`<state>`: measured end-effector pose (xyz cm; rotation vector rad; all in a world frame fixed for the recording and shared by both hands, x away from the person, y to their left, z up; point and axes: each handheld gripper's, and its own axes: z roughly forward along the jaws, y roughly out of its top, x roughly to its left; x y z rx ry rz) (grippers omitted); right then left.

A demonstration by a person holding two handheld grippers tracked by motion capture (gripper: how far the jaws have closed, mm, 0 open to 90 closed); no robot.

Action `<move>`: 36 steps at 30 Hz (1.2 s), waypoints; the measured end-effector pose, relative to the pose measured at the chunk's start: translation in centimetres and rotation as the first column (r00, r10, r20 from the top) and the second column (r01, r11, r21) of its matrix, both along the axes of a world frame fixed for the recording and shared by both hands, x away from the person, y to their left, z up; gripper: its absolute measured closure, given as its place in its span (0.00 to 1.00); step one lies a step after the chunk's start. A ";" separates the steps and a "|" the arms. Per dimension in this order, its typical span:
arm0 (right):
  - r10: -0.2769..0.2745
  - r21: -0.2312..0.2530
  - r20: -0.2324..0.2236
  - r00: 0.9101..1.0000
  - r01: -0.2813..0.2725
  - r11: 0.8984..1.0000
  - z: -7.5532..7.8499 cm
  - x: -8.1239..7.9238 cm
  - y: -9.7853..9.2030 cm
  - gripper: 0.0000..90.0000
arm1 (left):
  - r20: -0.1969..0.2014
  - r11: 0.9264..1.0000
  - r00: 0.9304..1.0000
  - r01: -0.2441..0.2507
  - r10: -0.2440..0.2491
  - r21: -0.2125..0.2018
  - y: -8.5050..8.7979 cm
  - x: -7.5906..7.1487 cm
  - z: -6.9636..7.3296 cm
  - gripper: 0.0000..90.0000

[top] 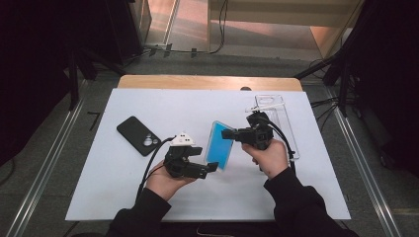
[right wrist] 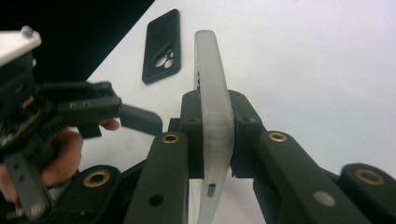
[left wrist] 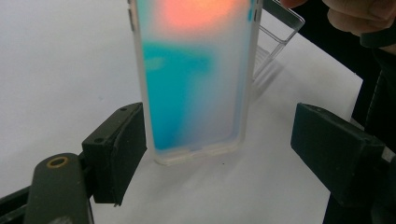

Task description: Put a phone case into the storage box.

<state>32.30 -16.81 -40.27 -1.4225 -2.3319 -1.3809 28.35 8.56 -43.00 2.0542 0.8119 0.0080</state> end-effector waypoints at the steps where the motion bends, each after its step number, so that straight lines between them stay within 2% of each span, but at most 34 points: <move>1: 0.009 -0.003 0.009 1.000 -0.009 1.000 0.0 -0.1 -0.1 0.85 | -0.002 1.000 1.000 0.009 -0.009 0.004 0.1 0.1 0.2 0.20; 3: 0.027 -0.010 0.030 0.999 -0.026 1.000 0.1 -0.2 -0.3 0.85 | -0.001 0.999 0.999 0.038 -0.038 0.016 0.3 0.3 0.7 0.22; 5: 0.047 -0.014 0.041 0.998 -0.047 0.999 0.2 -0.4 -0.6 0.85 | -0.006 0.999 0.999 0.051 -0.051 0.009 0.5 0.5 1.1 0.32; 7: 0.062 -0.010 0.047 0.997 -0.062 0.998 0.2 -0.5 -0.8 0.85 | -0.033 0.998 0.997 0.064 -0.064 0.017 0.7 0.8 1.3 0.32; 10: 0.089 -0.006 0.061 0.994 -0.089 0.996 0.3 -0.7 -1.2 0.85 | -0.045 0.996 0.995 0.085 -0.084 0.022 0.9 1.2 1.7 0.32; 13: 0.117 -0.023 0.086 0.989 -0.116 0.993 0.3 -0.8 -1.5 0.85 | -0.047 0.992 0.991 0.124 -0.122 0.035 1.0 1.6 2.1 0.32; 18: 0.186 -0.042 0.110 0.976 -0.182 0.982 0.4 -1.0 -1.6 0.85 | -0.055 0.979 0.980 0.196 -0.194 0.046 0.8 2.6 3.0 0.32; 22: 0.247 -0.065 0.146 0.958 -0.240 0.969 0.4 -1.2 -1.7 0.85 | -0.050 0.976 0.975 0.218 -0.217 0.011 0.8 3.3 3.7 0.32; 26: 0.313 -0.083 0.164 0.935 -0.303 0.949 0.3 -1.3 -1.5 0.85 | -0.037 0.962 0.961 0.274 -0.273 0.022 0.6 3.9 4.0 0.32; 28: 0.337 -0.091 0.174 0.925 -0.325 0.941 0.3 -1.3 -1.4 0.85 | -0.052 0.955 0.954 0.296 -0.295 0.021 0.5 4.1 4.0 0.32; 33: 0.378 -0.090 0.176 0.909 -0.367 0.926 0.1 -1.3 -1.2 0.85 | -0.052 0.946 0.945 0.324 -0.323 0.017 0.4 4.5 3.9 0.32; 36: 0.407 -0.091 0.191 0.893 -0.397 0.913 0.0 -1.4 -1.0 0.85 | -0.046 0.937 0.937 0.348 -0.347 0.018 0.4 4.5 3.8 0.32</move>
